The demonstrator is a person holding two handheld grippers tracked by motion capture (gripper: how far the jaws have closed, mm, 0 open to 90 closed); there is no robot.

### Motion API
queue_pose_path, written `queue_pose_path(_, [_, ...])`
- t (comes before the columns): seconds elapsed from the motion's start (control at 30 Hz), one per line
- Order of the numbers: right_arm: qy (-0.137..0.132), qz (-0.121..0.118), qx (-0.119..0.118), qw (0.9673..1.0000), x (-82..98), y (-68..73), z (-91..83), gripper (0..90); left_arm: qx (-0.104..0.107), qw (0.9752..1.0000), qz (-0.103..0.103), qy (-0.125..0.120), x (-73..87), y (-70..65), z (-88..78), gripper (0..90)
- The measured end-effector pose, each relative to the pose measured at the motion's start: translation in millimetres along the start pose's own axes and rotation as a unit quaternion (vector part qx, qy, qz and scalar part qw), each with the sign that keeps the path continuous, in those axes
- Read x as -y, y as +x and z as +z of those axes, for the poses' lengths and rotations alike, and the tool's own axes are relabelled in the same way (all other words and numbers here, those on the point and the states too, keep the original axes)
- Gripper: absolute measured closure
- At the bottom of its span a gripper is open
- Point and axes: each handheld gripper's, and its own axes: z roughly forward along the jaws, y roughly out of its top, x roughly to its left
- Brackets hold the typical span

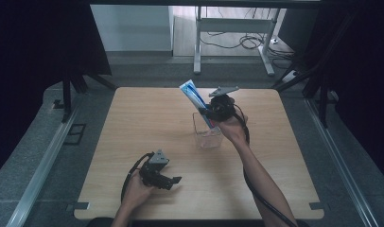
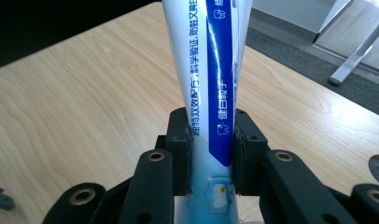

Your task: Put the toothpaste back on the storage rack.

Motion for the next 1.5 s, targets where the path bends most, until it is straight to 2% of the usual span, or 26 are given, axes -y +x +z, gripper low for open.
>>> queue_pose_path(0.47, [0.013, -0.016, 0.008, 0.9998, 15.8, -4.4, 15.8, 71.9, 0.001, 1.0, 0.001, 0.001, 0.2, 0.3, 0.8, 12.7])
queue_pose_path(0.8, [0.011, -0.022, -0.008, 0.9997, 21.9, -3.9, 15.9, 71.0, 0.001, 1.0, 0.002, 0.002, 0.0, -0.5, 1.5, 12.7])
queue_pose_path(1.13, [0.021, -0.023, -0.015, 0.9994, 33.3, -2.8, 17.7, 70.1, 0.002, 1.0, 0.002, 0.004, -0.1, -1.0, 2.8, 12.7])
queue_pose_path(1.5, [0.033, -0.01, -0.024, 0.9991, 38.9, -4.1, 16.2, 68.4, 0.002, 0.9999, 0.007, 0.008, -0.4, -1.9, 3.8, 12.7])
